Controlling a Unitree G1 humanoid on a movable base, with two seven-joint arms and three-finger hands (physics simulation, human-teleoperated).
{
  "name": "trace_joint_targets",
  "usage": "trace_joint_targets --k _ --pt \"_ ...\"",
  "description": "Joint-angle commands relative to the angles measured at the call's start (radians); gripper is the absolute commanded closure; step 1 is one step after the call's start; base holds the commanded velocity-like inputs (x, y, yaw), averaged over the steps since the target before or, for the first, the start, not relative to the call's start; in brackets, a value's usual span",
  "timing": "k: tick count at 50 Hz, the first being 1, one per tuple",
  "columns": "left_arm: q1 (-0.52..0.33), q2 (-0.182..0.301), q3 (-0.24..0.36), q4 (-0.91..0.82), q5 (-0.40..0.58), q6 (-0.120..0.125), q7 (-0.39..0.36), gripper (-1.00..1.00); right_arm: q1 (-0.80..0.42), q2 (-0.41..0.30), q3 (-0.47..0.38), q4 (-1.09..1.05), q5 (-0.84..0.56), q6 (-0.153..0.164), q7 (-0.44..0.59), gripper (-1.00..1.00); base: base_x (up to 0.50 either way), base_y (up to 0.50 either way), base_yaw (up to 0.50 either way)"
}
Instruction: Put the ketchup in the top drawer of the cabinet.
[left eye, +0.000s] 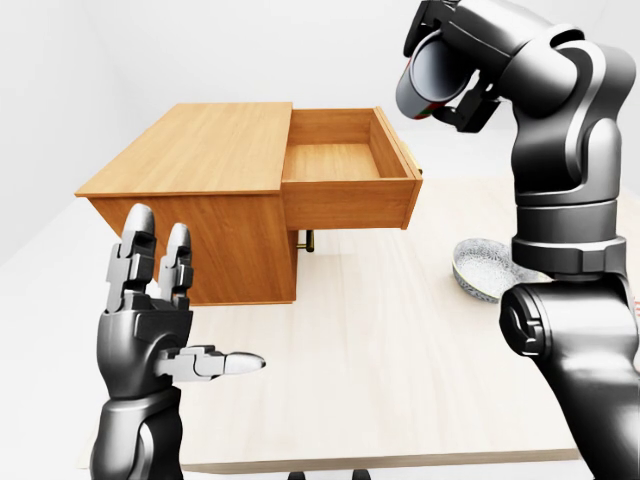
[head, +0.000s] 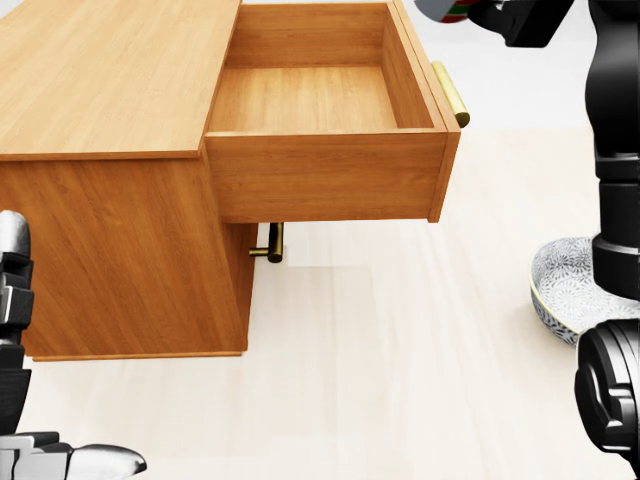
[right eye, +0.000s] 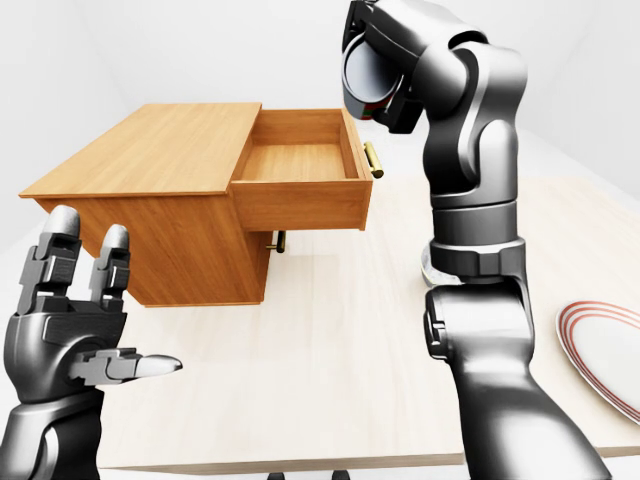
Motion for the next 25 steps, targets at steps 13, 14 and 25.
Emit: trace_joint_targets --k 13,14,25 --pt "-0.012 0.004 0.003 0.010 -0.002 0.000 0.005 -1.00 -0.405 0.058 0.027 0.619 0.146 0.000 0.000 1.00 0.00 0.00 0.00" --pt "-0.012 0.005 0.003 0.008 -0.002 0.000 0.006 -1.00 -0.413 0.058 0.029 0.635 0.152 0.000 0.000 1.00 0.00 0.00 0.00" --pt "-0.007 0.004 0.000 0.005 -0.001 0.000 0.004 -1.00 -0.474 0.066 0.041 0.753 0.191 0.000 0.000 1.00 0.00 0.00 0.00"
